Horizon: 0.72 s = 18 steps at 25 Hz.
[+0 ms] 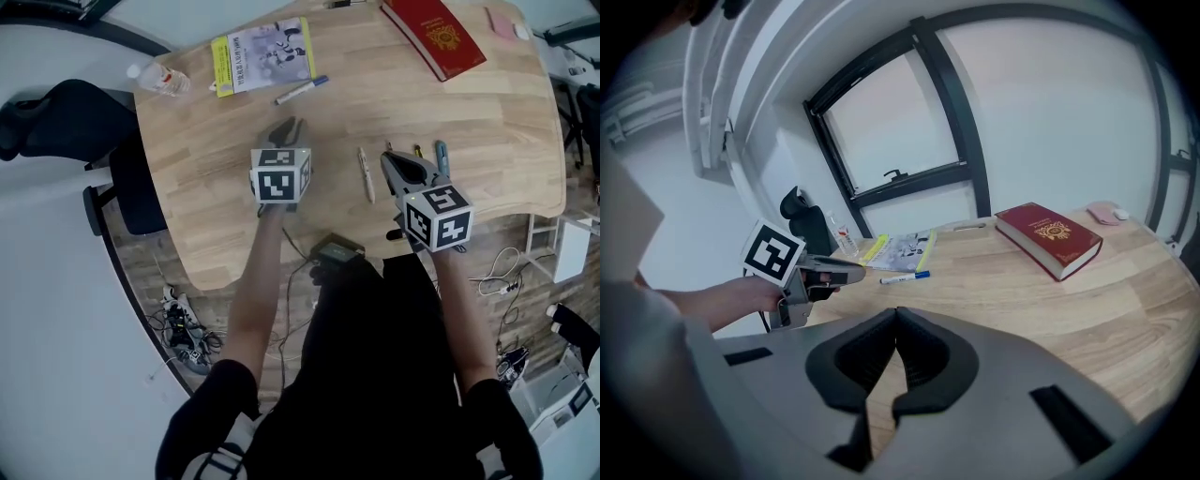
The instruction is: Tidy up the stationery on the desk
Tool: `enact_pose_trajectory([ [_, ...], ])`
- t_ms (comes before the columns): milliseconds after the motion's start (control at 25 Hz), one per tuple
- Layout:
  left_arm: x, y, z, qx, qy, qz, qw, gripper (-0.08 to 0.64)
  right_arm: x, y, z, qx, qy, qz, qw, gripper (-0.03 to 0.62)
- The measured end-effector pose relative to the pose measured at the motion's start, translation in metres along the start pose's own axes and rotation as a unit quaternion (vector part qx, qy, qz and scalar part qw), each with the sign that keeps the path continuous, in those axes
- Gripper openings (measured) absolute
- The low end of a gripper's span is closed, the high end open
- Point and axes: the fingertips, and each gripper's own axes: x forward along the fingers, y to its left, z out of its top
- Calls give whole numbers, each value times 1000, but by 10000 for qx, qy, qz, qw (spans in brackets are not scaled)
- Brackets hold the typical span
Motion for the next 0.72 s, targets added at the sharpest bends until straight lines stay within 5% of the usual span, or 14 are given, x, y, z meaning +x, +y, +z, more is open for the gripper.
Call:
enact_pose_trajectory([
  [160,28,16,6,432,172,-169,9988,125,13,-7,3,-17,82,-57,9999,21],
  [720,122,48,-19,1389,864,-248,9862,164,44,-39,-10,5,290,-231,9993,21],
])
